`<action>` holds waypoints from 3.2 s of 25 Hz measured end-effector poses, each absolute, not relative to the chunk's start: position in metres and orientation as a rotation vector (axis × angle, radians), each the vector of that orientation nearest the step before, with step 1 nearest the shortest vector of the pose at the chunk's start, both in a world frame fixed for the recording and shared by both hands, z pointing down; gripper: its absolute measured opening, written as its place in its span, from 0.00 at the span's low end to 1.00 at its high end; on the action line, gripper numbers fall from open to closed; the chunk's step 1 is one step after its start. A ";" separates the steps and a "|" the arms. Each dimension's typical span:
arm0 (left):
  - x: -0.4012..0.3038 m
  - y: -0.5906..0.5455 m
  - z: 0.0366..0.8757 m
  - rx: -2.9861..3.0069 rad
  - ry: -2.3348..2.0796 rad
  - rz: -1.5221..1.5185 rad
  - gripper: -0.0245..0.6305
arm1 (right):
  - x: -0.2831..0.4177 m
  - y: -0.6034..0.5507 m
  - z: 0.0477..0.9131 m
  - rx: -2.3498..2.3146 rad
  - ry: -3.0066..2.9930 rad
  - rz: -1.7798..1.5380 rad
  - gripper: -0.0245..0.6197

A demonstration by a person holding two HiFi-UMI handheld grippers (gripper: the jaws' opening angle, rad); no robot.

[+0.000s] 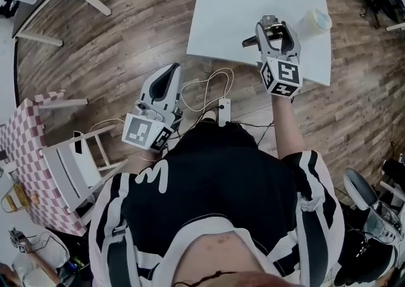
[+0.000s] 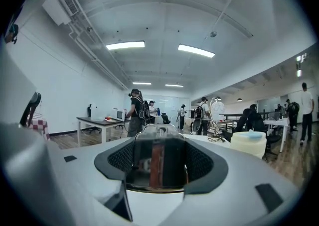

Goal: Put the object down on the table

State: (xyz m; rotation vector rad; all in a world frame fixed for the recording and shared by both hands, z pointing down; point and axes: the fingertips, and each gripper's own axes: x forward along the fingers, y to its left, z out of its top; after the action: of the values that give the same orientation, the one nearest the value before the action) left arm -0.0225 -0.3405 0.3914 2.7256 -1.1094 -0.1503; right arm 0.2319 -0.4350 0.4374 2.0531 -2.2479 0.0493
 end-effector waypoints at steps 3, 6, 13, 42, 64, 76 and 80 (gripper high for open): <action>-0.028 -0.340 0.391 2.729 -1.123 -0.146 0.04 | 0.228 -0.442 0.447 2.036 -2.244 0.067 0.49; -0.031 -0.338 0.394 2.729 -1.131 -0.128 0.04 | 0.225 -0.449 0.460 2.016 -2.238 0.087 0.49; -0.042 -0.338 0.400 2.703 -1.172 -0.115 0.04 | 0.221 -0.466 0.484 1.983 -2.226 0.132 0.49; -0.075 -0.337 0.411 2.630 -1.281 -0.086 0.04 | 0.213 -0.501 0.560 1.889 -2.135 0.325 0.49; -0.083 -0.339 0.405 2.612 -1.341 -0.118 0.04 | 0.210 -0.509 0.579 1.836 -2.097 0.383 0.49; -0.091 -0.341 0.399 2.607 -1.360 -0.155 0.04 | 0.209 -0.512 0.590 1.812 -2.041 0.509 0.49; -0.096 -0.342 0.400 2.598 -1.368 -0.162 0.04 | 0.206 -0.514 0.593 1.800 -2.027 0.514 0.49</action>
State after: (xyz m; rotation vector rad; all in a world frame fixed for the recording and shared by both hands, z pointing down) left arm -0.0961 -0.3420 0.3999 2.5977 -1.3683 -0.1623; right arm 0.2056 -0.5135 0.5933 1.8001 -2.0269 0.5135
